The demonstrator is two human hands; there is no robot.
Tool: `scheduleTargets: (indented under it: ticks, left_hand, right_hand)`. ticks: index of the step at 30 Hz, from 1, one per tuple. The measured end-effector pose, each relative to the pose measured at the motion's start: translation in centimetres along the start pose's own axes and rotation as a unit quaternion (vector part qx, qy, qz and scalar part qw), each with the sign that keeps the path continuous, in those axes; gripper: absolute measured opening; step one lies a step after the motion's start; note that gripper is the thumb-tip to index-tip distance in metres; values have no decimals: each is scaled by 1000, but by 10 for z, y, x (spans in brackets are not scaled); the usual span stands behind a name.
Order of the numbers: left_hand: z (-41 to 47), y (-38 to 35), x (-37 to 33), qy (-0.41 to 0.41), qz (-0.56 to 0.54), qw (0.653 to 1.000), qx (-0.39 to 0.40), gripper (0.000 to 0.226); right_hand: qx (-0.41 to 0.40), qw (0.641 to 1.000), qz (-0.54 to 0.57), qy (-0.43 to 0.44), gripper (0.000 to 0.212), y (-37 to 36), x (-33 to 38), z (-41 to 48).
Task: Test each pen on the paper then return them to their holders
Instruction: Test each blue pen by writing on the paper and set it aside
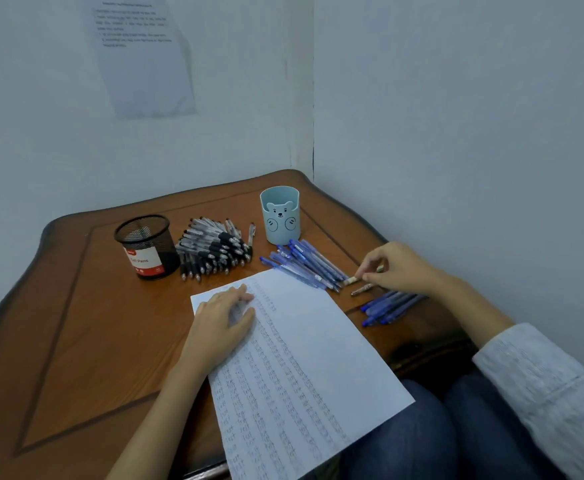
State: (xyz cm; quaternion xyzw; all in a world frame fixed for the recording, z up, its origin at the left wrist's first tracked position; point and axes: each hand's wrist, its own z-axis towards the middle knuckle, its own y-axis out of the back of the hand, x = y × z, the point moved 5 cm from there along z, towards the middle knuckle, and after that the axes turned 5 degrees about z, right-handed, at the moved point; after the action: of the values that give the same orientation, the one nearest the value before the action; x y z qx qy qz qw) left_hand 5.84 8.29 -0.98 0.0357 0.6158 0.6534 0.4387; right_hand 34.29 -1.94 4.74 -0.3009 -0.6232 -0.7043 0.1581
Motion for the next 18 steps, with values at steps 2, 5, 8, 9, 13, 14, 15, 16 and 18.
scheduleTargets:
  ticks: [2, 5, 8, 9, 13, 14, 15, 16, 18]
  left_hand:
    - [0, 0, 0, -2, 6, 1000, -2, 29]
    - [-1, 0, -3, -13, 11, 1000, -6, 32]
    - [-1, 1, -4, -13, 11, 1000, -9, 32]
    - [-1, 1, -4, -14, 11, 1000, -9, 32]
    - [0, 1, -2, -10, 8, 1000, -9, 36]
    - [0, 1, -1, -7, 8, 1000, -8, 36]
    - [0, 0, -1, -5, 8, 1000, -8, 36]
    - [0, 0, 0, -3, 8, 1000, -8, 35]
    - [0, 1, 0, -5, 4, 1000, -13, 34]
  right_hand:
    - [61, 998, -5, 8, 15, 0, 3, -11]
    - [146, 988, -56, 4, 20, -5, 4, -24]
    - [141, 987, -74, 4, 23, -9, 5, -27]
    - [137, 988, -75, 4, 24, -11, 5, -28]
    - [131, 989, -65, 15, 17, -16, 5, -28]
    - [127, 989, -67, 19, 16, -16, 5, -28]
    - [125, 990, -67, 20, 17, -17, 4, -27]
    - [123, 990, -67, 25, 18, -17, 5, -27]
    - [115, 990, -67, 37, 19, -19, 9, -27]
